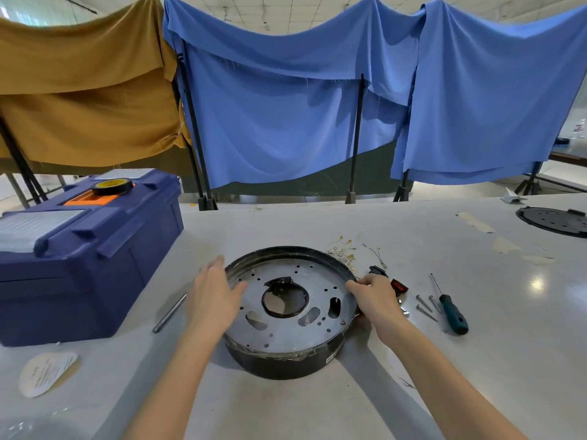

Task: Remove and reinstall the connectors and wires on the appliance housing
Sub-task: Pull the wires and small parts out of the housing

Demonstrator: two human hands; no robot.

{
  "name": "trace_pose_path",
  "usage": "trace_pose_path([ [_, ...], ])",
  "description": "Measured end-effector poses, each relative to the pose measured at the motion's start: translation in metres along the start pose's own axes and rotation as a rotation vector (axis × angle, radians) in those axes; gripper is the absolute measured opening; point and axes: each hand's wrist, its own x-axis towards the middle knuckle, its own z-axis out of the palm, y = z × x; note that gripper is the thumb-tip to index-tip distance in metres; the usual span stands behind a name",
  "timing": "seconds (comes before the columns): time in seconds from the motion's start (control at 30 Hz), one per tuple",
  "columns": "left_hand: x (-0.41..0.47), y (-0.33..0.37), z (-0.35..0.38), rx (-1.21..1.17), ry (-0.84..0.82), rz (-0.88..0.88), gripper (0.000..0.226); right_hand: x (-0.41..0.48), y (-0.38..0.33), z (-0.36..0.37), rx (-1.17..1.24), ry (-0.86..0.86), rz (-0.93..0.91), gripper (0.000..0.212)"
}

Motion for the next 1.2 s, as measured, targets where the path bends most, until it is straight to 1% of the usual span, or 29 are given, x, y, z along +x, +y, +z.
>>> trace_pose_path([
  [0.03,0.004,-0.008,0.002,-0.04,-0.045,-0.068,0.061,0.001,-0.001,-0.001,-0.005,-0.012,0.005,0.023],
  [0.1,0.006,-0.019,0.008,-0.194,-0.106,-0.14,0.048,0.002,-0.003,-0.003,-0.008,-0.037,0.008,0.015],
  [0.17,0.009,-0.023,0.013,-0.278,-0.099,-0.154,0.04,0.001,-0.005,-0.005,-0.012,-0.064,0.004,0.005],
  [0.23,0.012,-0.025,0.016,-0.256,-0.063,-0.142,0.036,0.001,-0.007,-0.007,-0.021,-0.088,-0.006,0.01],
  [0.43,0.02,-0.027,0.02,-0.065,-0.038,-0.087,0.042,0.002,-0.006,-0.006,-0.071,-0.069,-0.02,0.036],
  [0.5,0.023,-0.025,0.022,0.03,-0.024,-0.071,0.044,0.003,-0.005,-0.005,-0.069,-0.055,-0.019,0.038],
  [0.57,0.024,-0.025,0.024,0.067,-0.02,-0.06,0.046,0.003,-0.004,-0.004,-0.06,-0.047,-0.019,0.037],
  [0.8,0.022,-0.027,0.02,0.039,-0.07,-0.05,0.056,0.001,-0.004,-0.005,-0.064,-0.058,-0.019,0.036],
  [0.97,0.02,-0.025,0.015,-0.018,-0.112,-0.054,0.059,-0.001,-0.006,-0.006,-0.077,-0.102,-0.027,0.017],
  [1.07,0.018,-0.024,0.014,-0.044,-0.098,-0.048,0.06,-0.001,-0.004,-0.006,-0.071,-0.104,-0.025,0.017],
  [1.2,0.017,-0.024,0.015,-0.083,-0.086,-0.049,0.061,-0.001,-0.003,-0.005,-0.035,-0.113,0.006,0.011],
])
